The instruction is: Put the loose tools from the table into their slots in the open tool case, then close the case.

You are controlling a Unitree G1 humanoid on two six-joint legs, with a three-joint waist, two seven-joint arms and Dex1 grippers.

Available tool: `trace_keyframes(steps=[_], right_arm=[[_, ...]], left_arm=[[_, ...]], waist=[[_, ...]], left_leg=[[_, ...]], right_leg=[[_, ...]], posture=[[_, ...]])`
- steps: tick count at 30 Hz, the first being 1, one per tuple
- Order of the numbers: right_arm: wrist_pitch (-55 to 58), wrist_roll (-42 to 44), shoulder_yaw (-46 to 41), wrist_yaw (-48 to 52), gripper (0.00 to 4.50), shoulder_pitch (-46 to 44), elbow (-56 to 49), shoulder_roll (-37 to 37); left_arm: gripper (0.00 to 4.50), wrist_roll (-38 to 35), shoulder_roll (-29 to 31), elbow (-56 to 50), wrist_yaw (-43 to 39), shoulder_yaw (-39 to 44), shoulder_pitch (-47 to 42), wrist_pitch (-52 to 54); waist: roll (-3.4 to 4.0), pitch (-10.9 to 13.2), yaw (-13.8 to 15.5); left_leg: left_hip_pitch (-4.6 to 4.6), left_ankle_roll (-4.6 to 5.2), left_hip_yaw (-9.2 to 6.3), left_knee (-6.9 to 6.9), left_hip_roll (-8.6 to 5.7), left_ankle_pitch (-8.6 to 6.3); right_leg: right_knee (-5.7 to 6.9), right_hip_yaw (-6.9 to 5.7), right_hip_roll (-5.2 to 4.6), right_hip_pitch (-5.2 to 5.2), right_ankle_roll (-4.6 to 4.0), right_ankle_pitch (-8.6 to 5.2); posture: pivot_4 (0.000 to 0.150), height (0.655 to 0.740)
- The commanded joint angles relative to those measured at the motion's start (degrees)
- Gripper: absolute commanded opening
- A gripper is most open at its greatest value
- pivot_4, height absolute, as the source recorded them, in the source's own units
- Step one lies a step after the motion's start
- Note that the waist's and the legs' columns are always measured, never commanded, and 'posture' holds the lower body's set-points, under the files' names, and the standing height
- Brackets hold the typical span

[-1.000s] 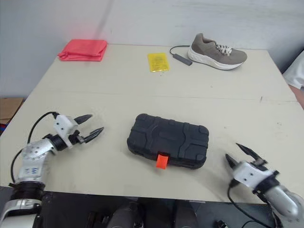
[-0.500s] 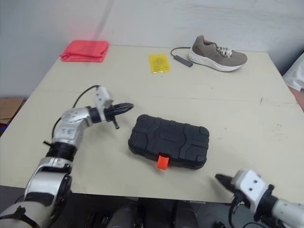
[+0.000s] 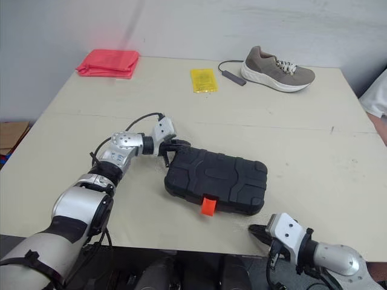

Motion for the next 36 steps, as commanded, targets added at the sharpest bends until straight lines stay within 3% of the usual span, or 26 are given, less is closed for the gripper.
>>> trace_keyframes(steps=[1, 10, 17, 21, 27, 34, 36], right_arm=[[0.0, -3.8, -0.1, -1.5, 0.00, -2.9, 6.1, 0.0], [-7.5, -9.6, 3.2, -0.8, 0.00, -21.0, 22.6, -0.1], [-13.7, -12.1, 6.1, -0.9, 0.00, -35.4, 36.1, 2.9], [-15.7, -12.5, 5.5, -2.1, 0.00, -38.3, 39.5, 4.4], [-15.2, -9.8, -1.5, -3.2, 0.00, -29.0, 31.0, 1.8], [-7.0, -0.5, -13.0, -4.1, 0.00, -14.0, 6.2, 2.2], [-2.4, 2.0, -13.6, -5.3, 0.00, -11.6, -2.0, 3.1]], left_arm=[[0.05, -1.2, 1.3, -1.2, -8.0, 1.1, 1.1, -3.0], [0.05, -7.1, 5.3, -15.9, -23.7, 2.7, 11.2, -5.3], [0.05, -10.2, 8.3, -36.6, -21.0, 3.1, 24.4, 3.9], [0.05, -9.9, 9.2, -44.7, -15.7, 3.5, 30.0, 9.1], [0.05, -14.1, 11.3, -50.4, -8.5, 9.3, 30.8, 16.3], [0.05, -21.0, 9.4, -60.3, -12.9, 6.3, 23.9, 23.6], [0.55, -21.5, 7.2, -61.9, -14.0, 3.4, 21.9, 25.2]], waist=[[-0.02, 0.0, -0.1], [-0.14, -0.1, -1.1], [-0.06, 0.0, -1.4], [-0.03, 0.0, -1.7], [0.17, 0.1, -0.7], [0.48, 0.2, 0.1], [0.53, 0.2, 0.1]], left_leg=[[0.00, 0.00, 0.00, 0.00, 0.00, 0.00], [0.02, 0.06, -0.01, 0.16, -0.04, -0.03], [-0.02, 0.02, 0.01, 0.30, 0.07, 0.00], [-0.02, 0.02, 0.00, 0.34, 0.11, -0.01], [-0.12, 0.02, -0.09, 0.33, 0.10, -0.01], [-0.18, 0.05, -0.11, 0.40, -0.03, -0.02], [-0.14, 0.04, -0.08, 0.38, -0.03, -0.03]], right_leg=[[0.00, 0.00, -0.02, 0.00, 0.00, 0.00], [0.02, 0.00, -0.16, 0.08, 0.03, 0.02], [0.13, 0.04, -0.15, 0.05, 0.02, 0.02], [0.17, 0.05, -0.19, 0.07, 0.02, 0.02], [0.19, 0.00, -0.43, 0.06, 0.02, 0.02], [0.09, -0.01, -0.16, 0.09, 0.13, 0.08], [0.09, 0.04, -0.14, 0.09, 0.14, 0.08]], posture=[[0.150, 0.7400], [0.150, 0.7400], [0.150, 0.7400], [0.150, 0.7400], [0.150, 0.7400], [0.150, 0.7400], [0.150, 0.7400]])
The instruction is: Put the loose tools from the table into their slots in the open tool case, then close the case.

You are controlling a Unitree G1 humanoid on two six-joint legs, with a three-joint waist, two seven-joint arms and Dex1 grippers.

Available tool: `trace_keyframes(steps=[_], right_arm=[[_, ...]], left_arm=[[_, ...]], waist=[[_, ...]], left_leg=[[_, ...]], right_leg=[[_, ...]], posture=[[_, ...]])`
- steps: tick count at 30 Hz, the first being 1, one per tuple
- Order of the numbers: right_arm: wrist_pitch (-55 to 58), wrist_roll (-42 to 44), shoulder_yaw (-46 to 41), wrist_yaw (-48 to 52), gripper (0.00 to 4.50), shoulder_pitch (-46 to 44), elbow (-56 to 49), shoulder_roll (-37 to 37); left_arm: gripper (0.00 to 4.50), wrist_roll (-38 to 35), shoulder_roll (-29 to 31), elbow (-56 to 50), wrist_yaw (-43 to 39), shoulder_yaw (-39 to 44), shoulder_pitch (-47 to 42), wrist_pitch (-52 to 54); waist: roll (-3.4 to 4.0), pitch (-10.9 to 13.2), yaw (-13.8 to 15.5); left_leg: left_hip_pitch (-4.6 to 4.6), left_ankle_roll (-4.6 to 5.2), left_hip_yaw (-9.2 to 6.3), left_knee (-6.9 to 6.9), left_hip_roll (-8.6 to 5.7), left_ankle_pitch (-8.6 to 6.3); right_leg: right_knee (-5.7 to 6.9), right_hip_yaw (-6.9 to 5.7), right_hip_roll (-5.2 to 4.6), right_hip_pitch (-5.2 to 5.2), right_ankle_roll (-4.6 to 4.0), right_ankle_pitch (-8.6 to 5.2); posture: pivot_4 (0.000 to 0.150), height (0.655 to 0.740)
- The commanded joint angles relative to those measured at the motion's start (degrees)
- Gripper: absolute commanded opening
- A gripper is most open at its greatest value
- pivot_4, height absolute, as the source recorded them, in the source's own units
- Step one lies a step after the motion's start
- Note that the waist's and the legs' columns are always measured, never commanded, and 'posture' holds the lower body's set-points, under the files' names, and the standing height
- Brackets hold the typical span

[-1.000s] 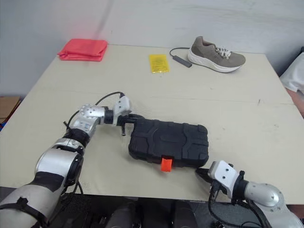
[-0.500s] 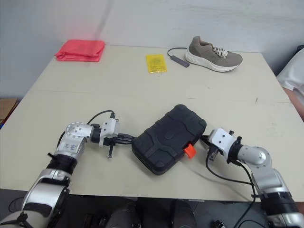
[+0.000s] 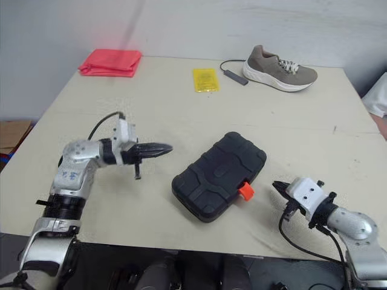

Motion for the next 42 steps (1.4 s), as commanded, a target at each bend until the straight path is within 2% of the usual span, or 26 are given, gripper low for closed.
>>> trace_keyframes(steps=[1, 4, 8, 9, 11, 12, 14, 19, 20, 21, 22, 25, 32, 42], right_arm=[[6.3, 4.5, -2.2, -2.0, 0.00, 2.1, -12.7, 0.8], [11.1, 4.7, 0.4, -4.0, 0.00, 2.3, -18.4, 1.8], [13.9, 4.1, 2.6, -5.3, 0.00, 1.4, -20.5, 2.9], [14.1, 3.9, 3.0, -5.4, 0.00, 1.4, -20.6, 3.1], [14.4, 3.6, 3.5, -5.6, 0.00, 1.3, -20.5, 3.4], [14.4, 3.6, 4.0, -5.7, 0.00, 1.2, -20.4, 3.7], [14.7, 3.4, 5.1, -5.8, 0.00, 0.8, -20.1, 4.0], [15.1, 2.4, 8.8, -5.1, 0.00, -1.3, -19.1, 4.0], [15.5, 2.3, 9.3, -5.1, 0.00, -2.0, -19.0, 4.0], [15.8, 2.2, 9.7, -5.1, 0.00, -2.4, -18.9, 3.9], [16.0, 2.1, 9.9, -5.1, 0.00, -2.7, -18.9, 3.9], [18.1, 1.3, 11.6, -4.7, 0.00, -4.5, -18.5, 3.0], [19.1, -0.2, 11.4, -4.1, 0.00, -3.7, -18.1, 1.5], [17.7, 0.5, 6.1, -3.0, 0.00, 7.7, -19.7, 1.9]], left_arm=[[0.83, -2.0, -2.4, -3.5, -2.1, -4.0, -2.2, 2.2], [2.13, -0.9, -5.9, -2.6, -2.5, -7.7, -4.1, 2.1], [4.10, -0.6, -7.2, -0.3, -3.8, -8.9, -4.6, -0.7], [4.42, -1.1, -7.4, 0.1, -4.0, -8.9, -4.5, -0.5], [4.42, -1.3, -7.5, 0.8, -4.2, -8.8, -4.7, -0.7], [4.28, -0.9, -7.7, 1.4, -3.7, -8.8, -4.9, -0.8], [3.59, 0.1, -8.4, 2.8, -2.2, -8.9, -5.4, -1.1], [1.22, 2.6, -10.4, 5.5, -0.7, -11.1, -6.7, -1.0], [0.89, 3.3, -10.9, 6.0, -0.6, -11.9, -6.9, -1.1], [0.33, 3.8, -11.1, 6.3, -0.7, -12.6, -7.0, -1.2], [0.06, 4.2, -11.3, 6.6, -0.9, -12.9, -7.0, -1.3], [0.02, 8.0, -12.9, 9.0, 1.2, -15.2, -7.3, -4.7], [0.02, 12.2, -16.2, 14.3, 5.8, -16.9, -8.4, -5.3], [0.02, 13.8, -16.6, 15.8, 5.4, -18.9, -7.5, -6.2]], waist=[[0.02, 0.0, -0.1], [0.03, 0.0, -0.1], [0.03, 0.0, -0.3], [0.03, 0.0, -0.3], [0.03, 0.0, -0.3], [0.03, 0.0, -0.3], [0.03, 0.0, -0.2], [0.03, 0.0, 0.2], [0.03, 0.0, 0.2], [0.03, 0.0, 0.2], [0.03, 0.0, 0.3], [0.03, 0.0, 0.3], [0.03, 0.0, 0.5], [0.12, -0.2, 0.6]], left_leg=[[0.02, -0.02, 0.01, -0.04, 0.03, -0.01], [0.02, -0.05, 0.01, -0.11, 0.07, 0.01], [0.01, -0.03, 0.05, -0.08, 0.04, 0.01], [0.02, -0.03, 0.05, -0.08, 0.05, 0.01], [0.01, -0.02, 0.04, -0.08, 0.04, 0.02], [-0.02, -0.01, 0.03, -0.08, 0.04, 0.02], [-0.03, 0.01, 0.03, -0.07, 0.03, 0.01], [-0.06, 0.06, 0.01, 0.01, 0.02, 0.00], [-0.06, 0.07, 0.01, 0.01, 0.02, -0.01], [-0.06, 0.07, 0.01, 0.01, 0.02, -0.01], [-0.06, 0.08, 0.02, 0.03, 0.01, -0.01], [-0.07, 0.08, 0.01, 0.04, 0.02, -0.01], [-0.13, 0.23, -0.06, 0.20, 0.01, -0.11], [-0.10, 0.36, -0.13, 0.30, 0.00, -0.20]], right_leg=[[-0.02, 0.01, 0.05, 0.00, 0.00, 0.00], [-0.03, -0.01, 0.15, -0.03, -0.04, -0.02], [-0.04, 0.02, 0.15, -0.06, -0.05, -0.03], [-0.03, 0.01, 0.14, -0.07, -0.07, -0.04], [-0.03, 0.00, 0.13, -0.08, -0.08, -0.05], [-0.04, -0.01, 0.13, -0.09, -0.08, -0.05], [-0.06, -0.01, 0.12, -0.09, -0.08, -0.04], [-0.05, -0.03, 0.11, -0.09, -0.08, -0.04], [-0.05, -0.03, 0.11, -0.09, -0.08, -0.04], [-0.05, -0.03, 0.11, -0.09, -0.07, -0.04], [-0.05, -0.02, 0.11, -0.09, -0.07, -0.04], [-0.04, -0.03, 0.11, -0.09, -0.08, -0.04], [-0.05, -0.10, 0.06, -0.03, -0.07, -0.04], [-0.08, -0.14, -0.02, 0.09, -0.04, -0.02]], posture=[[0.150, 0.7400], [0.150, 0.7400], [0.150, 0.7400], [0.150, 0.7400], [0.150, 0.7400], [0.150, 0.7400], [0.150, 0.7400], [0.150, 0.7400], [0.150, 0.7400], [0.150, 0.7400], [0.150, 0.7400], [0.150, 0.7400], [0.150, 0.7400], [0.150, 0.7400]])
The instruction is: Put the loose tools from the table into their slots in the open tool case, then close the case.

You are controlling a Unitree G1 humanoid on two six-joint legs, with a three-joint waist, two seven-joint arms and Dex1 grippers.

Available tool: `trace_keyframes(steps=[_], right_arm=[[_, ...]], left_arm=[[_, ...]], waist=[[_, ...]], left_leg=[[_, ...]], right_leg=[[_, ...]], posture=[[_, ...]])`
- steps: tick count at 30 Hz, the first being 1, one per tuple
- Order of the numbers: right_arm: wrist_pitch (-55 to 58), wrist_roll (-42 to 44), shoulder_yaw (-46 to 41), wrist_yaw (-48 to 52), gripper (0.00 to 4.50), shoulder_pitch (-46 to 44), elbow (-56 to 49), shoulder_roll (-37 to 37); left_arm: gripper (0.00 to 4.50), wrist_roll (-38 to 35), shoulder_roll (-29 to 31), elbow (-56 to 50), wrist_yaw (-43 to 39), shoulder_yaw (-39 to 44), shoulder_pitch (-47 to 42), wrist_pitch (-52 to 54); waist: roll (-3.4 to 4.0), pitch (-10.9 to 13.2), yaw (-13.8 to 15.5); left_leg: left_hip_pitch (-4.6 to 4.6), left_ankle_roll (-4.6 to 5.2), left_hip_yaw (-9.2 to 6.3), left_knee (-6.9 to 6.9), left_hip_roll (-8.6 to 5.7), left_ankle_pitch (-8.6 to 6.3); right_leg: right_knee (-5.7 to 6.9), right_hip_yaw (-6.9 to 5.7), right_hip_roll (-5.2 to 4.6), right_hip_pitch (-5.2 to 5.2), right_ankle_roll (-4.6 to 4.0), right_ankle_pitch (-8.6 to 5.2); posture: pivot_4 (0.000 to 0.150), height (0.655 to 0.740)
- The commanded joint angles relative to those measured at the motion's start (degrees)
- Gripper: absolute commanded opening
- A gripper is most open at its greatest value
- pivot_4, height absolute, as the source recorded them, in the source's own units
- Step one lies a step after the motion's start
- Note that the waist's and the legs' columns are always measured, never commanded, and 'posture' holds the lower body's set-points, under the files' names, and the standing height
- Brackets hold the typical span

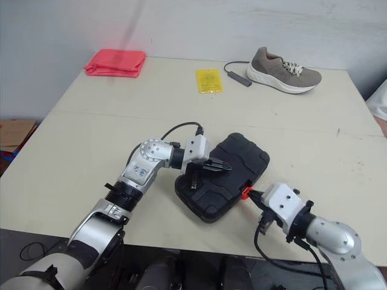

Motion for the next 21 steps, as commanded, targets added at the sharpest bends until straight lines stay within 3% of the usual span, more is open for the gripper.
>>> trace_keyframes(steps=[1, 8, 16, 21], right_arm=[[-0.9, 1.1, -1.8, 1.0, 0.00, 3.0, -1.6, 0.4], [-2.2, 1.8, -1.1, 0.2, 0.00, 6.2, 2.1, 4.1], [-10.0, -0.4, 4.4, 0.7, 0.00, -2.8, 13.5, 9.2], [-11.5, 0.7, 4.8, 1.5, 0.00, -6.7, 14.5, 10.2]], left_arm=[[0.02, 2.1, -0.4, 2.1, -0.3, -2.2, 0.9, 0.6], [0.02, 2.8, -0.8, 3.5, 0.0, -2.7, 0.1, 0.2], [0.02, 4.7, -0.6, 5.5, 0.4, -3.9, -0.2, 1.5], [0.02, 5.8, 0.4, 5.6, 0.1, -4.6, 0.8, 2.2]], waist=[[0.07, 0.0, 0.0], [0.23, -0.2, 0.0], [0.44, -0.3, -0.2], [0.51, -0.3, -0.2]], left_leg=[[0.00, 0.05, 0.00, 0.00, 0.00, -0.04], [0.01, 0.23, -0.01, 0.00, 0.01, -0.17], [0.03, 0.28, 0.01, 0.02, 0.03, -0.25], [0.03, 0.28, 0.03, 0.02, 0.03, -0.25]], right_leg=[[0.00, 0.00, 0.00, 0.01, 0.00, 0.00], [-0.03, 0.00, 0.01, 0.01, 0.00, 0.00], [-0.02, 0.03, 0.01, -0.01, 0.01, 0.01], [-0.02, 0.04, 0.01, -0.01, 0.01, 0.01]], posture=[[0.150, 0.7400], [0.150, 0.7400], [0.150, 0.7400], [0.150, 0.7400]])
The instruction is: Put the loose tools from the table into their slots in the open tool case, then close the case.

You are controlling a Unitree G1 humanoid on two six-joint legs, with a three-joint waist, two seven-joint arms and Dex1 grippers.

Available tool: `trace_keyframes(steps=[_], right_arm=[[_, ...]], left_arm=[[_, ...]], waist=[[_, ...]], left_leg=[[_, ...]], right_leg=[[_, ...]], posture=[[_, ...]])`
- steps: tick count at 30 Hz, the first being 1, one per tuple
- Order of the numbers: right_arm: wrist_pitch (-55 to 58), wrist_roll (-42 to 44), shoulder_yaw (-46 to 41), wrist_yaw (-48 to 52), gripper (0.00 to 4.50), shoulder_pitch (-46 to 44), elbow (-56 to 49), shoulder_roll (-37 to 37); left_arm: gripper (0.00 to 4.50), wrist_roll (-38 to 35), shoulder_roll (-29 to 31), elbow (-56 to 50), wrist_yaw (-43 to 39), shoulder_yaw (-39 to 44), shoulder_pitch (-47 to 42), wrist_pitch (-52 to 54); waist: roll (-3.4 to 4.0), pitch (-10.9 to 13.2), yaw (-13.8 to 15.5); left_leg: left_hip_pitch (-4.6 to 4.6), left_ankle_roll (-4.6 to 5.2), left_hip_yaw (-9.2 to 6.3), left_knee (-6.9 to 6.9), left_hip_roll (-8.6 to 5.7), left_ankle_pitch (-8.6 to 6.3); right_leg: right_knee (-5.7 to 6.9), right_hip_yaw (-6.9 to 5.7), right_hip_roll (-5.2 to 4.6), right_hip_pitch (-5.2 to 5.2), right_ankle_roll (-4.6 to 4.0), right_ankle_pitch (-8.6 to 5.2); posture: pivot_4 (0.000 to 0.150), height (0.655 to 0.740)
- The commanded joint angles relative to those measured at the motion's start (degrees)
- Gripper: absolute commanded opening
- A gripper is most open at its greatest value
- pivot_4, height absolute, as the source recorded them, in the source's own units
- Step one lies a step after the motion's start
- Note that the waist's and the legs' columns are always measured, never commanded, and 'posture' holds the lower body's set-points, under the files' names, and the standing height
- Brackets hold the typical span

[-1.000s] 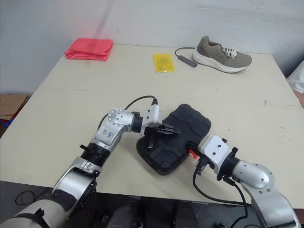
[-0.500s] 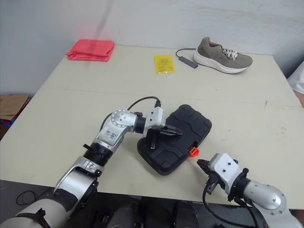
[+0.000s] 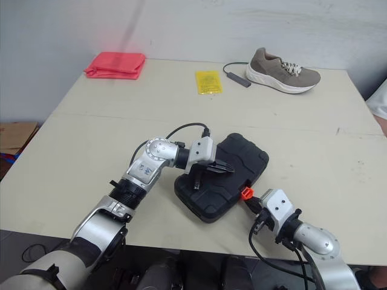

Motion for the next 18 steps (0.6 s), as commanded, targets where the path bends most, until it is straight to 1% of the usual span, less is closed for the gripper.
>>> trace_keyframes(steps=[1, 7, 12, 18], right_arm=[[-1.8, 1.9, -0.4, 0.6, 0.00, -1.7, -2.2, 0.5], [1.5, 6.0, -1.5, 1.7, 0.00, -2.2, -7.4, -0.3], [6.7, 8.4, -2.7, 2.3, 0.00, -3.6, -11.8, -2.8], [9.1, 9.6, -4.1, 3.3, 0.00, -5.2, -12.6, -5.3]], left_arm=[[0.02, 3.6, 1.4, 3.2, -0.1, -2.9, 2.8, 2.0], [0.02, 4.3, 2.2, 3.9, -0.1, -3.8, 3.6, 1.6], [0.02, 4.7, 2.2, 5.0, -0.2, -4.2, 3.6, 0.8], [0.02, 5.1, 2.4, 6.3, -0.7, -4.3, 3.5, 0.0]], waist=[[0.02, 0.0, 0.0], [0.20, -0.1, -0.2], [0.31, -0.2, -0.3], [0.35, -0.3, -0.4]], left_leg=[[0.01, 0.00, 0.00, 0.00, 0.00, 0.00], [0.10, -0.04, 0.03, -0.01, 0.12, -0.02], [0.13, -0.07, 0.06, -0.01, 0.19, -0.05], [0.21, -0.17, 0.09, -0.01, 0.32, -0.11]], right_leg=[[0.01, 0.00, 0.00, 0.00, 0.00, 0.00], [0.02, 0.06, -0.02, 0.04, -0.01, 0.00], [0.02, 0.09, -0.04, 0.03, -0.03, -0.01], [0.02, 0.09, 0.00, 0.07, -0.10, -0.04]], posture=[[0.150, 0.7400], [0.150, 0.7400], [0.150, 0.7400], [0.150, 0.7400]])
